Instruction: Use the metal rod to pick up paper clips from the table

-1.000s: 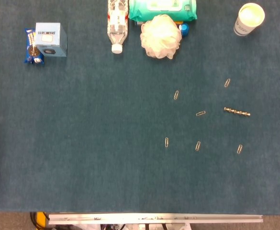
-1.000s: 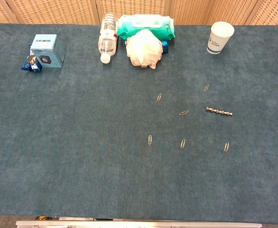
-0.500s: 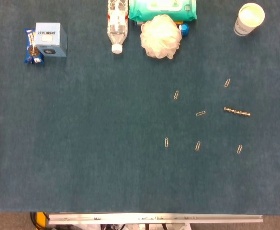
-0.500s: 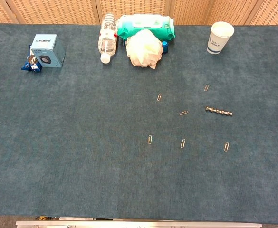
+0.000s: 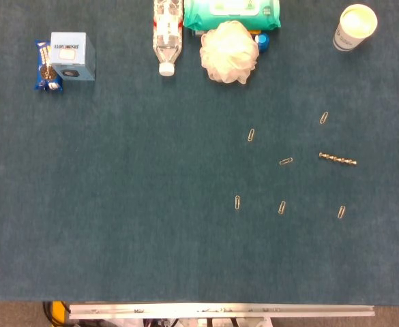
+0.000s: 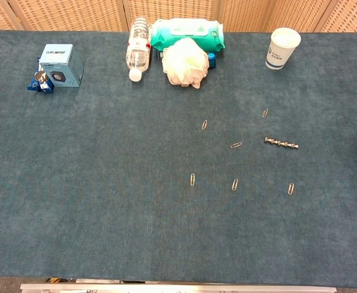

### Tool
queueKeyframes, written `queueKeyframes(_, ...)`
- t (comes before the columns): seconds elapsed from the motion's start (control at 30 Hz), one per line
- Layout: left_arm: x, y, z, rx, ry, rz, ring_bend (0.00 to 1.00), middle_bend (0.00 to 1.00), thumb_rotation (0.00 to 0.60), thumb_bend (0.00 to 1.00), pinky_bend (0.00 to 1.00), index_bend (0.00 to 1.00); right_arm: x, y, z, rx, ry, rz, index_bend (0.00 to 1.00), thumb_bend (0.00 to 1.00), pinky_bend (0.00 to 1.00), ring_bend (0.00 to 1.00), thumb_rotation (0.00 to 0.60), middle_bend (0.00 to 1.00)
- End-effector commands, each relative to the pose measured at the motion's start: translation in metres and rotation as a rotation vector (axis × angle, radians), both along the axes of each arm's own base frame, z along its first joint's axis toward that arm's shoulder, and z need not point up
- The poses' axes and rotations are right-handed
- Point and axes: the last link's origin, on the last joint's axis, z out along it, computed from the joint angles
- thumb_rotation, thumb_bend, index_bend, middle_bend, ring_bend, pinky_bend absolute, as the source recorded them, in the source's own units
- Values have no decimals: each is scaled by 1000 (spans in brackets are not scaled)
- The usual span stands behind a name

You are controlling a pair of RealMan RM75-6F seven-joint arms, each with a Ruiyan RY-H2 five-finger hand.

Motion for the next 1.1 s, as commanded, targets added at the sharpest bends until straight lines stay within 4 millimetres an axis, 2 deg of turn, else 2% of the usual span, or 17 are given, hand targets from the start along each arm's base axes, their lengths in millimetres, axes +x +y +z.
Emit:
queueKeyframes(0.03,-4,0,2,-31,-5,-2,534,563,600,142,738,576,8,-6,-13,37,19,-26,632,25,398,196,600,291)
queueKeyframes(0.2,-11,-1,4,-49,-18,6,534,562,600,142,738,574,15,-13,-26,78,42,-53,621,145,371,162,600,254)
queueKeyframes(0.43,-22,-2,8,-57,-32,23,534,562,600,142,738,571,19,-24,-43,127,59,-93,586,258,355,139,600,230)
queueKeyframes(0.63,-29,-3,9,-56,-46,39,535,562,600,142,738,571,23,-30,-55,162,61,-136,539,260,351,121,600,210)
queueKeyframes(0.73,-31,-4,9,-56,-51,45,535,562,600,142,738,571,24,-33,-58,175,68,-153,510,209,350,114,600,202)
queueKeyframes(0.87,-34,-5,9,-56,-57,50,535,562,600,142,738,571,27,-35,-64,192,82,-166,498,165,348,113,600,199)
queueKeyframes(1.1,-36,-7,9,-56,-62,53,535,562,600,142,738,571,31,-36,-74,234,96,-181,487,163,346,109,600,191)
